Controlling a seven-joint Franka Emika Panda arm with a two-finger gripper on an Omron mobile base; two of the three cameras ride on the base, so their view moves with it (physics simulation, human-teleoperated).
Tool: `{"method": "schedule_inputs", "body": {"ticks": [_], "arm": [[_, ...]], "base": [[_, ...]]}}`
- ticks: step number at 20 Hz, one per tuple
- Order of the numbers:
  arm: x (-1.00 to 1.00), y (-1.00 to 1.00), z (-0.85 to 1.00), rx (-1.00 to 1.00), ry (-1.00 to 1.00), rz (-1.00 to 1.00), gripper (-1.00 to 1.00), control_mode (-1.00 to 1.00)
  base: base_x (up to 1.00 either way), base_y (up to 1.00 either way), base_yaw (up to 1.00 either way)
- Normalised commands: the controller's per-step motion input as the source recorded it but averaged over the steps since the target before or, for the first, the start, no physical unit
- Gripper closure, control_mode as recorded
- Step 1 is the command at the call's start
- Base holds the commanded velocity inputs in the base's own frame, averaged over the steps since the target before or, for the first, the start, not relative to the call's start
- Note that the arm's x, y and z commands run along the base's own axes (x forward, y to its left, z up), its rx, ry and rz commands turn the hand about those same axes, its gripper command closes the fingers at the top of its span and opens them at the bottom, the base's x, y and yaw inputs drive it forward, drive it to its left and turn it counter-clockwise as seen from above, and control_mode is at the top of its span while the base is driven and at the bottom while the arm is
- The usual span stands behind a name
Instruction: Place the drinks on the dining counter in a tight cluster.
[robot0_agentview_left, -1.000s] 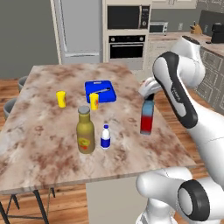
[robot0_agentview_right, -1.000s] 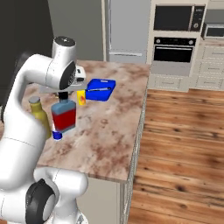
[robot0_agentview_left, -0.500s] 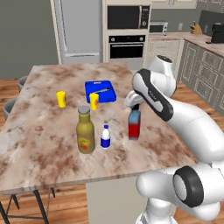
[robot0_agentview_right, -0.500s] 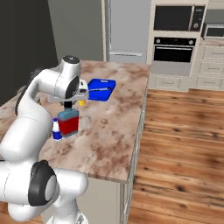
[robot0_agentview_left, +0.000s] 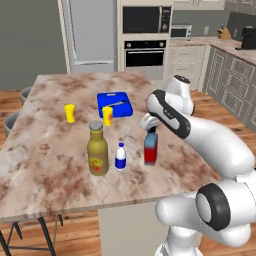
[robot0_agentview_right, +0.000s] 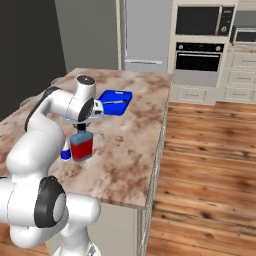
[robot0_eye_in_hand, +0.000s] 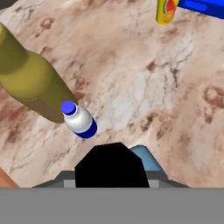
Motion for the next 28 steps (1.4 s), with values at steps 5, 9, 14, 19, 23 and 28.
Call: {"method": "schedule_inputs", "body": {"ticks": [5, 9, 14, 19, 23, 28], "arm": [[0.01, 0.06, -0.13, 0.0, 0.0, 0.16, 1.0, -1.0], [0.13, 0.01, -0.01, 0.0, 0.0, 0.17, 1.0, -1.0], [0.11, 0.13, 0.0, 0.0, -0.01, 0.07, 1.0, -1.0], [0.04, 0.27, 0.0, 0.03, -0.03, 0.01, 1.0, -1.0], [0.11, 0.14, -0.11, 0.04, -0.04, 0.0, 1.0, -1.0], [0.06, 0.1, -0.28, 0.04, -0.04, 0.01, 1.0, -1.0]], "base": [[0.0, 0.0, 0.0], [0.0, 0.0, 0.0], [0.0, 0.0, 0.0], [0.0, 0.0, 0.0], [0.0, 0.0, 0.0], [0.0, 0.0, 0.0]]}}
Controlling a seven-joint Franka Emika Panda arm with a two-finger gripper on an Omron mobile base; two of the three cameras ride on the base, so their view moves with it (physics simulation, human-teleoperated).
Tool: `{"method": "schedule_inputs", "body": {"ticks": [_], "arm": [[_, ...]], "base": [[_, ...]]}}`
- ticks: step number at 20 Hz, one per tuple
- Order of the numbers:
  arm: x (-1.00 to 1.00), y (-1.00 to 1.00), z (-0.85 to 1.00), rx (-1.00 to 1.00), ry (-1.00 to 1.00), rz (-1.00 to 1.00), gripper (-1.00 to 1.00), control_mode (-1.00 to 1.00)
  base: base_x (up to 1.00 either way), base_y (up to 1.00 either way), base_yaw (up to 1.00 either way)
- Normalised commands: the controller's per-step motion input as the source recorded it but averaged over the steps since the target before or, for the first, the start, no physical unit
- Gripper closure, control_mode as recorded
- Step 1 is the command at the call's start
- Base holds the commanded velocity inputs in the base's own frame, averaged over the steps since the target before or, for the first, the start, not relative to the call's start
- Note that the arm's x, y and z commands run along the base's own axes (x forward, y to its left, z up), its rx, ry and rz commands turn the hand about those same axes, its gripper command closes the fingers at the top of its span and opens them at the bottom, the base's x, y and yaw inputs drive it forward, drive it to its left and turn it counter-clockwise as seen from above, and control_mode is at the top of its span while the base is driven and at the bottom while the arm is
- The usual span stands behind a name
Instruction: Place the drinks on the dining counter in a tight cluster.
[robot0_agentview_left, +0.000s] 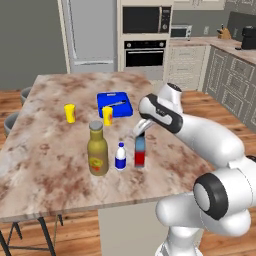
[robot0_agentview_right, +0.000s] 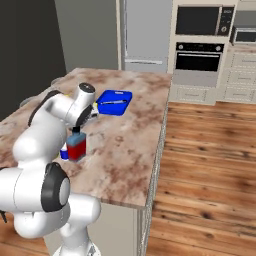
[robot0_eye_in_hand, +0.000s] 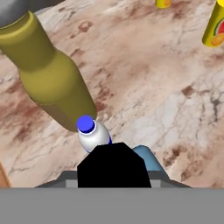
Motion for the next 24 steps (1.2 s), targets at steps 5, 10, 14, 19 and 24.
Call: {"method": "schedule_inputs", "body": {"ticks": [5, 10, 14, 19, 24], "arm": [[0.07, 0.02, -0.19, 0.01, -0.06, 0.0, 1.0, -1.0], [0.21, 0.0, -0.1, 0.0, -0.01, 0.0, 1.0, -1.0], [0.18, 0.0, -0.19, 0.0, 0.0, 0.01, 1.0, -1.0], [0.08, 0.0, -0.35, 0.0, 0.0, 0.0, 1.0, -1.0], [0.07, 0.0, -0.28, 0.0, 0.0, 0.0, 1.0, -1.0]], "base": [[0.0, 0.0, 0.0], [0.0, 0.0, 0.0], [0.0, 0.0, 0.0], [0.0, 0.0, 0.0], [0.0, 0.0, 0.0]]}}
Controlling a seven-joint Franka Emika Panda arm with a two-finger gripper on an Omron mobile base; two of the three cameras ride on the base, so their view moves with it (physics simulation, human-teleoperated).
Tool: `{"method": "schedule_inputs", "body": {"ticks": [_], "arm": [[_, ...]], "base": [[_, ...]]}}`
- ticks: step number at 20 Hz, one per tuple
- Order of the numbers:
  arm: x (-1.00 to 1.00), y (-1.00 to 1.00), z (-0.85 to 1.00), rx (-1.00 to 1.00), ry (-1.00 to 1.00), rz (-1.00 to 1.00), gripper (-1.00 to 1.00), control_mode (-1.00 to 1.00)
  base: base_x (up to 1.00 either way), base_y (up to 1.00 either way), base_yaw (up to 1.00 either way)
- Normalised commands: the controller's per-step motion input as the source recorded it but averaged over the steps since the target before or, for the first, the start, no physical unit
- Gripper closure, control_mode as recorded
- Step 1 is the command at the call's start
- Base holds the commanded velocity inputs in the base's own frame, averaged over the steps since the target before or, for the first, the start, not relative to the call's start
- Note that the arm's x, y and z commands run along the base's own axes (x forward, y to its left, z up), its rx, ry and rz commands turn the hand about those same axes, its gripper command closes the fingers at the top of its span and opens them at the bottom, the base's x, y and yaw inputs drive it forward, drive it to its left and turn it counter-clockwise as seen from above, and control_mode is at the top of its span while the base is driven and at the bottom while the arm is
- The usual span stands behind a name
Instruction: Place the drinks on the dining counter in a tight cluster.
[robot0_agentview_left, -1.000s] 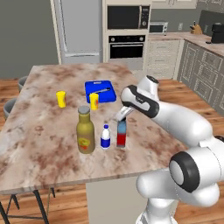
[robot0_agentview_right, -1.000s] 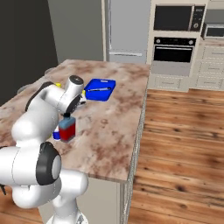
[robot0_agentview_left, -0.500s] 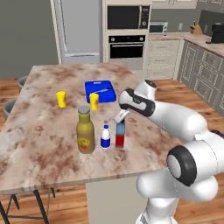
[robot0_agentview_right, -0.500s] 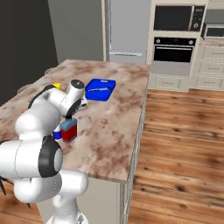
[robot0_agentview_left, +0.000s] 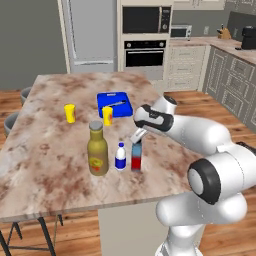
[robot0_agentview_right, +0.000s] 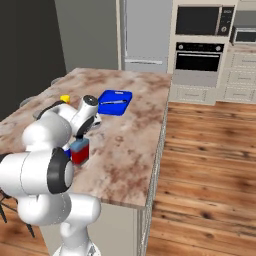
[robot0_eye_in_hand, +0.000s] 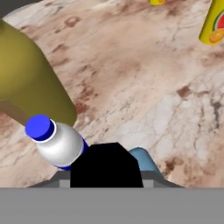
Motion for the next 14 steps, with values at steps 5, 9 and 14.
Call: {"method": "schedule_inputs", "body": {"ticks": [5, 9, 14], "arm": [[0.1, 0.0, -0.07, 0.0, -0.01, 0.0, 1.0, -1.0], [0.06, 0.0, 0.0, 0.0, -0.06, 0.0, 1.0, -1.0], [0.0, 0.0, 0.0, 0.0, -0.05, 0.0, 1.0, -1.0]], "base": [[0.0, 0.0, 0.0], [0.0, 0.0, 0.0], [0.0, 0.0, 0.0]]}}
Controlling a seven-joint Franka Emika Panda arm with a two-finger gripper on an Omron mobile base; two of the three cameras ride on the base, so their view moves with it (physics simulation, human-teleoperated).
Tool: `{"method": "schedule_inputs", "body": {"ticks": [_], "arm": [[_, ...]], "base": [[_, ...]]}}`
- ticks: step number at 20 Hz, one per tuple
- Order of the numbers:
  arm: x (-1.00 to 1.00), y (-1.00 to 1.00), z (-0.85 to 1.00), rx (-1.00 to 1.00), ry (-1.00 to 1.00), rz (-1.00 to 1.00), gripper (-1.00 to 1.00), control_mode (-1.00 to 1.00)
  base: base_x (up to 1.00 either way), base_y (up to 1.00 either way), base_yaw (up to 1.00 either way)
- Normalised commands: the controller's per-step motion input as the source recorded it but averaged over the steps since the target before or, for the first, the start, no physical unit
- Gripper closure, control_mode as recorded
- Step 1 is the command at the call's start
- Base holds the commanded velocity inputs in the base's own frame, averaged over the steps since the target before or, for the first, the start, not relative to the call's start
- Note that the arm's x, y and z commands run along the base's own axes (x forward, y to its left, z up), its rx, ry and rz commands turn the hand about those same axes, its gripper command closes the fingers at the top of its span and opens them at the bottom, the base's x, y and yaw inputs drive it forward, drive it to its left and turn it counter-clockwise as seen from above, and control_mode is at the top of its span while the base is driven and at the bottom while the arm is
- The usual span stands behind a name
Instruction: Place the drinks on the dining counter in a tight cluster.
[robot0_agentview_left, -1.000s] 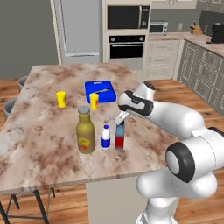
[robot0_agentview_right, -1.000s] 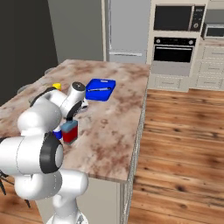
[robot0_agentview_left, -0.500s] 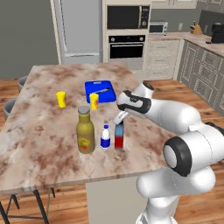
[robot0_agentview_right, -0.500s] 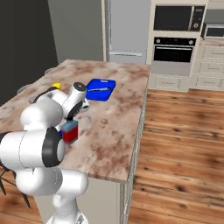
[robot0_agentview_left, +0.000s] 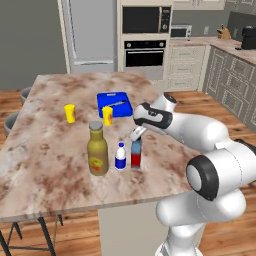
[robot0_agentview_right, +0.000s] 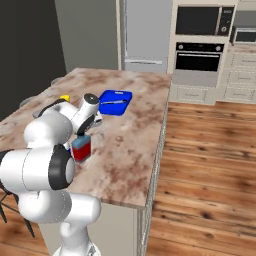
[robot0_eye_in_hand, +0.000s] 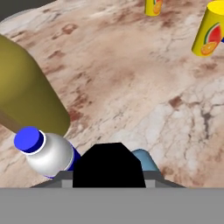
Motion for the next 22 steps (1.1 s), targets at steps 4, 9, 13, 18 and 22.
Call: {"method": "schedule_inputs", "body": {"ticks": [4, 9, 13, 18, 22], "arm": [[0.0, 0.0, 0.0, 0.0, 0.0, 0.0, 1.0, -1.0], [0.0, 0.0, 0.0, 0.0, 0.0, 0.0, -1.0, -1.0], [0.0, 0.0, 0.0, 0.0, 0.0, 0.0, -1.0, -1.0], [0.0, 0.0, 0.0, 0.0, 0.0, 0.0, -1.0, -1.0], [-0.03, 0.0, 0.07, 0.0, 0.0, 0.0, -1.0, -1.0]], "base": [[0.0, 0.0, 0.0], [0.0, 0.0, 0.0], [0.0, 0.0, 0.0], [0.0, 0.0, 0.0], [0.0, 0.0, 0.0]]}}
